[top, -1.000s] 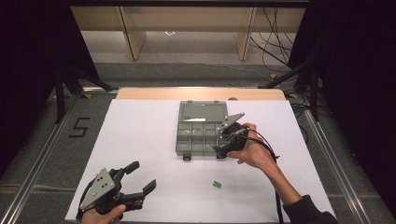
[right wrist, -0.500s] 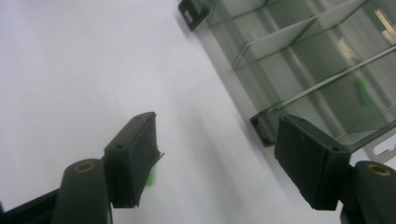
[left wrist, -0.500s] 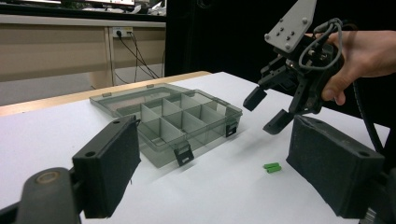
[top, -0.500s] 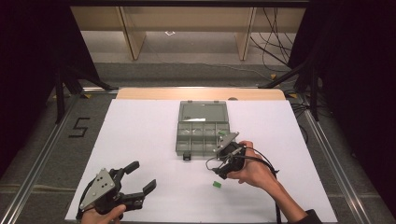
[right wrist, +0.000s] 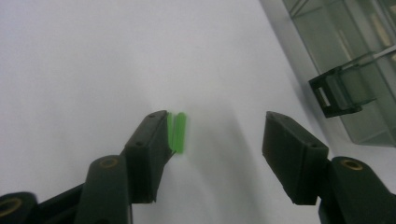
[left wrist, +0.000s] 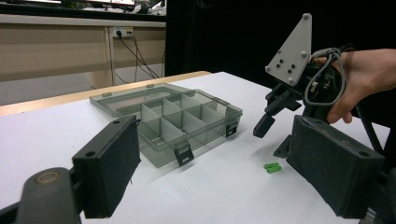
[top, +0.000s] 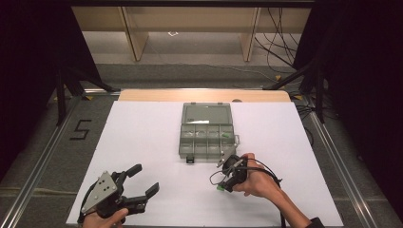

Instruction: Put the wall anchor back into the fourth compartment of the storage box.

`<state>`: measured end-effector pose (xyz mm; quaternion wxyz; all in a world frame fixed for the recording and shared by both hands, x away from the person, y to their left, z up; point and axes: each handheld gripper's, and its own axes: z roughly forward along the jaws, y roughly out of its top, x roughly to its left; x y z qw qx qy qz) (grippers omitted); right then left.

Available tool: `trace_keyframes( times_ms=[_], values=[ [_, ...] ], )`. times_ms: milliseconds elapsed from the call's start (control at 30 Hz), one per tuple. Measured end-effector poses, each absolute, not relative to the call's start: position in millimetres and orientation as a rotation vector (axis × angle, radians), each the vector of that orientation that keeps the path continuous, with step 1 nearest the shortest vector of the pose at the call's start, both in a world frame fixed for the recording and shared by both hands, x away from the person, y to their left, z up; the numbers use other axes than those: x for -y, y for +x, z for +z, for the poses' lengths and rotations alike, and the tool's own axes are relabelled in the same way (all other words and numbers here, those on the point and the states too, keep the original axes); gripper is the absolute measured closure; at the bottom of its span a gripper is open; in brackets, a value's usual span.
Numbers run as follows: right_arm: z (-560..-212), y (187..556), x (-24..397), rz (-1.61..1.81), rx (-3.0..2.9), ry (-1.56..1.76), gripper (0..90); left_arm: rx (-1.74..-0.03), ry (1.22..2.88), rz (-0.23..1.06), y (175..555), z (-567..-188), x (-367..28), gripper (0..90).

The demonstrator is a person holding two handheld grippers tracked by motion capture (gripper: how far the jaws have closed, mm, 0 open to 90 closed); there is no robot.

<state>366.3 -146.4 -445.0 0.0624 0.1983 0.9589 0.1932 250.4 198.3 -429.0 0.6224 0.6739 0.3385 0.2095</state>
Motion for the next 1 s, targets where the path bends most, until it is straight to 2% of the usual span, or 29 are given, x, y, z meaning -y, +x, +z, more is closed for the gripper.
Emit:
trace_keyframes(
  times_ms=[700,1000],
  values=[
    [-460,365,139,0.488,-2.990,0.544,65.9,-0.769,1.551,0.481,250,-429,-198,16.1],
    [-460,364,135,0.479,-3.021,0.512,83.6,-0.772,1.549,0.480,250,-429,-197,16.1]
  ],
)
